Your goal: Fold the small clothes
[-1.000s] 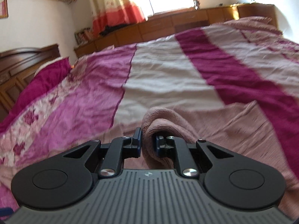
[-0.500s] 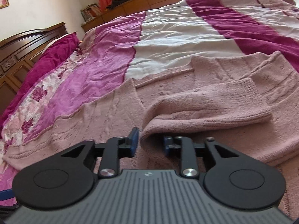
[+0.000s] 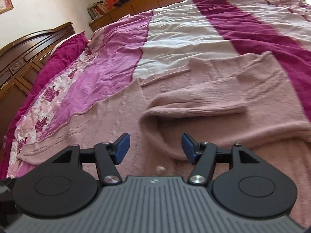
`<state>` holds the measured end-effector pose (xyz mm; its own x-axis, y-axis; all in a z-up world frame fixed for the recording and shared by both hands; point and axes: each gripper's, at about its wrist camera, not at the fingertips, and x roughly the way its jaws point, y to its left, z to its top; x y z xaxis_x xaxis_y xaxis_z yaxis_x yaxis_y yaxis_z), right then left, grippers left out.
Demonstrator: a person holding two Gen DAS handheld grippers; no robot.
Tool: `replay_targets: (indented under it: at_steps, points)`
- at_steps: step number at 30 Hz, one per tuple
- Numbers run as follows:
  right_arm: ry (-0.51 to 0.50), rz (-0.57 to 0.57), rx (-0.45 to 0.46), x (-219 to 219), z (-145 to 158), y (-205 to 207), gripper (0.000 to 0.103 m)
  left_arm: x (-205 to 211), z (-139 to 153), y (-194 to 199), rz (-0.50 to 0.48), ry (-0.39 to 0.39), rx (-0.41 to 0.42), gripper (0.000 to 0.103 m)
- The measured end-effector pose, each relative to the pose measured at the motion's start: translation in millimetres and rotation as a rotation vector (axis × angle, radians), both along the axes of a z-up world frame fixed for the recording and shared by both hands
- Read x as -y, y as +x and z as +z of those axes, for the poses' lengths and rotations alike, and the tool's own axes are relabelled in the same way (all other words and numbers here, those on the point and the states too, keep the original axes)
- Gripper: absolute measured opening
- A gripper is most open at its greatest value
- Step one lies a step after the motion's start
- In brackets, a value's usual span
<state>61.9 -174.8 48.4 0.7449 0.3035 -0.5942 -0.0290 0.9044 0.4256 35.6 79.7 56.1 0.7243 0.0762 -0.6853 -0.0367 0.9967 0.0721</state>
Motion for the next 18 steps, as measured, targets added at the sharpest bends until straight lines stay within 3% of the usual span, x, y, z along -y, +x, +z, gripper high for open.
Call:
replay_targets:
  at_steps: [10, 18]
  points:
    - [-0.157, -0.133, 0.065, 61, 3, -32, 0.070, 49, 13, 14, -0.121, 0.011, 0.029, 0.103]
    - [-0.199, -0.202, 0.085, 91, -15, -32, 0.070, 106, 19, 30, -0.254, 0.080, 0.105, 0.103]
